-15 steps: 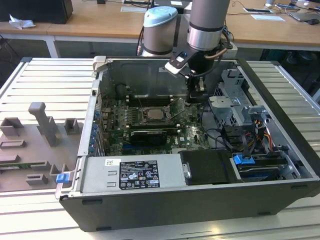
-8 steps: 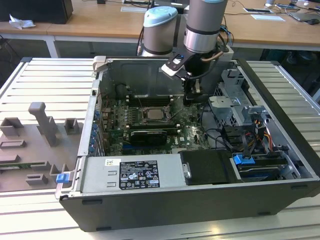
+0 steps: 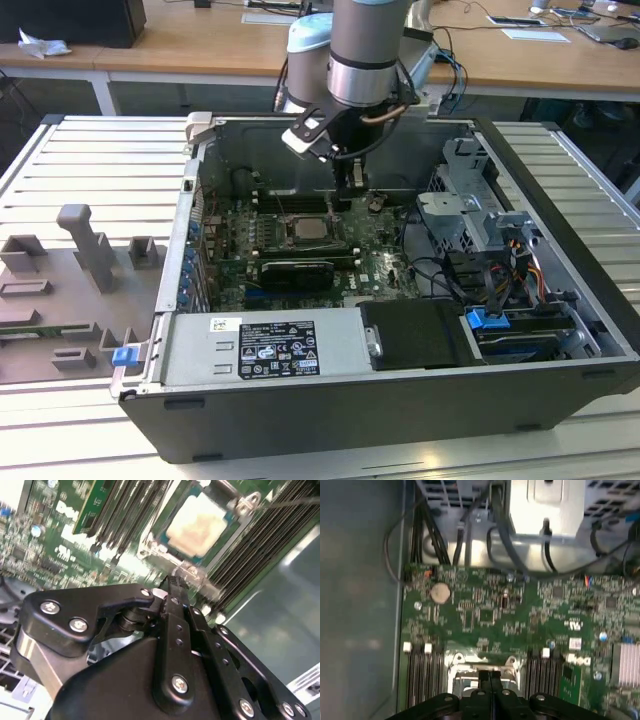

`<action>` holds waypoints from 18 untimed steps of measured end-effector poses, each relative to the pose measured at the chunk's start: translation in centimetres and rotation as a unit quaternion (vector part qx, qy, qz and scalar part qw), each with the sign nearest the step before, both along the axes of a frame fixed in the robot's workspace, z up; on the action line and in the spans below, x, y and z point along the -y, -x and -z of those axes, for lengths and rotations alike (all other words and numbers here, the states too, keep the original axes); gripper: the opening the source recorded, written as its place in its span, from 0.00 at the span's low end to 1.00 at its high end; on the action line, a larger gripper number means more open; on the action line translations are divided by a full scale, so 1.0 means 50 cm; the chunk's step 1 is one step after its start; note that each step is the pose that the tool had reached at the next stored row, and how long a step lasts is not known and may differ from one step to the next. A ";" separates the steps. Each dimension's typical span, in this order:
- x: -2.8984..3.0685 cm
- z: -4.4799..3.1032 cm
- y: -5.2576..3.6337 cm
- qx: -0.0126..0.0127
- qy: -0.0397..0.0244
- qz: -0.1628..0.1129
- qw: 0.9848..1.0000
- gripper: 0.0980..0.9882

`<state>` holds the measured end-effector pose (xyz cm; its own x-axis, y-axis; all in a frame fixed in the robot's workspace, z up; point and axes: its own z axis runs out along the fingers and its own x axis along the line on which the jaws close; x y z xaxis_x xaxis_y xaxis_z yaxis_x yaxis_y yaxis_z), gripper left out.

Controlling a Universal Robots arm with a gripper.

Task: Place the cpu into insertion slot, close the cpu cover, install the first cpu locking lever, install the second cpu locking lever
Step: 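Close the cpu cover, then install the first cpu locking lever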

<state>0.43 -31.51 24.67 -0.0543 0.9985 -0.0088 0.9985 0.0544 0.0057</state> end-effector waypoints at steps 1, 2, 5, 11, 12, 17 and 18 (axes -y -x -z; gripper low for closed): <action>0.000 0.002 0.005 0.000 0.000 0.000 1.000 0.01; -0.001 0.010 0.009 0.000 0.000 0.000 1.000 0.01; -0.002 0.021 0.016 0.000 0.000 0.000 1.000 0.01; -0.002 0.024 0.056 0.000 0.000 0.000 1.000 0.01; -0.002 0.024 0.060 0.000 0.000 0.000 1.000 0.01; -0.003 0.024 0.070 0.000 0.000 0.000 1.000 0.01; -0.003 0.024 0.072 0.000 0.000 0.000 1.000 0.01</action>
<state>-3.17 -31.37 23.49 -0.0544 0.9985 -0.0095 0.9985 0.0545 0.0057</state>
